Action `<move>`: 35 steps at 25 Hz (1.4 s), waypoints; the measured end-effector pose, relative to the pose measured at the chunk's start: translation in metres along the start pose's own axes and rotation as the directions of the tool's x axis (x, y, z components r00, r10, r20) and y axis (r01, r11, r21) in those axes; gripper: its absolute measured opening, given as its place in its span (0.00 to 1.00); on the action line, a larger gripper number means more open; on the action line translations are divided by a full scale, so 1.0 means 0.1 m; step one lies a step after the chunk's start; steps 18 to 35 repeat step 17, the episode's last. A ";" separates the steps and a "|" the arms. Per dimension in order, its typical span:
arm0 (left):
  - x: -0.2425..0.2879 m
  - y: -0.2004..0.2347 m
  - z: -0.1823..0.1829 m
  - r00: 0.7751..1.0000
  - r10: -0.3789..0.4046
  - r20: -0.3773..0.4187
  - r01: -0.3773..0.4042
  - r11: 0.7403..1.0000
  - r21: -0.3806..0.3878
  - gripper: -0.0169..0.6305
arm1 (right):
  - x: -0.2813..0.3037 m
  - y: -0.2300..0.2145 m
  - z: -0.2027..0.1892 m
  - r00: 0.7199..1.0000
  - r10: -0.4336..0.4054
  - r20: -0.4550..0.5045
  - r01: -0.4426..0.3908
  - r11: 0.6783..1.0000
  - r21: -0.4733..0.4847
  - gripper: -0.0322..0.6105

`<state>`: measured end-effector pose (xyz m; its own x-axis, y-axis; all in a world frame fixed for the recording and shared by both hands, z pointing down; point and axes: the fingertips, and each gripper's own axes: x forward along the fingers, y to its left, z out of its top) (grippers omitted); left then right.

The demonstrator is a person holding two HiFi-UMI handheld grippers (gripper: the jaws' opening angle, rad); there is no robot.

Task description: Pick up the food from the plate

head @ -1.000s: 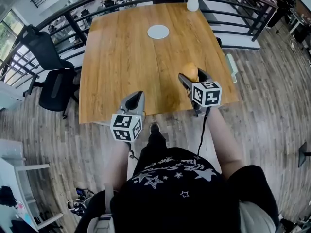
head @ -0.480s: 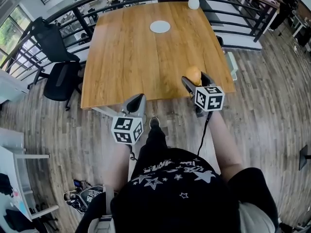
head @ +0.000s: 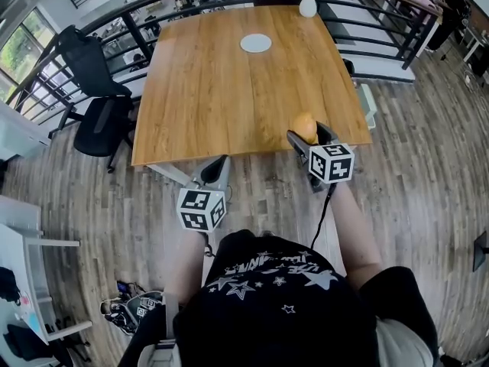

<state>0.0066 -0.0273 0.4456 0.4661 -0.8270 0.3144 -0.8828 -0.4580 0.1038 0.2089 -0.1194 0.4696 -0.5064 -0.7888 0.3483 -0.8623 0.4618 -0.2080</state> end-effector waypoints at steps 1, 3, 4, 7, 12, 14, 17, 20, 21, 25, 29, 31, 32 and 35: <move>-0.01 0.00 0.00 1.000 -0.002 0.001 0.002 1.000 0.000 0.03 | -0.01 0.00 -0.01 1.000 -0.007 -0.002 0.007 1.000 -0.006 0.61; -0.02 -0.01 0.01 1.000 -0.007 0.006 0.007 1.000 0.002 0.03 | -0.03 -0.02 -0.05 1.000 -0.027 -0.005 0.027 1.000 -0.011 0.61; -0.03 0.00 0.01 1.000 -0.009 0.007 0.009 1.000 0.003 0.03 | -0.04 -0.02 -0.08 0.999 -0.034 -0.007 0.034 0.999 -0.008 0.61; -0.09 0.03 -0.03 1.000 -0.009 0.001 0.009 1.000 0.005 0.03 | -0.07 0.03 -0.13 0.999 -0.041 -0.009 0.041 0.999 0.005 0.61; -0.31 0.08 -0.05 1.000 -0.017 -0.002 0.017 1.000 0.004 0.03 | -0.16 0.27 -0.10 0.999 -0.050 0.007 0.050 0.999 0.000 0.61; -0.40 0.13 -0.07 1.000 -0.014 -0.002 0.014 1.000 0.001 0.03 | -0.18 0.38 -0.08 0.999 -0.049 0.012 0.049 0.999 -0.012 0.61; -0.52 0.20 -0.11 1.000 -0.009 -0.002 0.009 1.000 -0.012 0.03 | -0.18 0.55 -0.04 0.999 -0.046 0.018 0.047 0.999 -0.027 0.61; -0.52 0.20 -0.11 1.000 -0.009 -0.002 0.009 1.000 -0.012 0.03 | -0.18 0.55 -0.04 0.999 -0.046 0.018 0.047 0.999 -0.027 0.61; -0.52 0.20 -0.11 1.000 -0.009 -0.002 0.009 1.000 -0.012 0.03 | -0.18 0.55 -0.04 0.999 -0.046 0.018 0.047 0.999 -0.027 0.61; -0.52 0.20 -0.11 1.000 -0.009 -0.002 0.009 1.000 -0.012 0.03 | -0.18 0.55 -0.04 0.999 -0.046 0.018 0.047 0.999 -0.027 0.61; -0.52 0.20 -0.11 1.000 -0.009 -0.002 0.009 1.000 -0.012 0.03 | -0.18 0.55 -0.04 0.999 -0.046 0.018 0.047 0.999 -0.027 0.61; -0.52 0.20 -0.11 1.000 -0.009 -0.002 0.009 1.000 -0.012 0.03 | -0.18 0.55 -0.04 0.999 -0.046 0.018 0.047 0.999 -0.027 0.61; -0.52 0.20 -0.11 1.000 -0.009 -0.002 0.009 1.000 -0.012 0.03 | -0.18 0.55 -0.04 0.999 -0.046 0.018 0.047 0.999 -0.027 0.61; -0.52 0.20 -0.11 1.000 -0.009 -0.002 0.009 1.000 -0.012 0.03 | -0.18 0.55 -0.04 0.999 -0.046 0.018 0.047 0.999 -0.027 0.61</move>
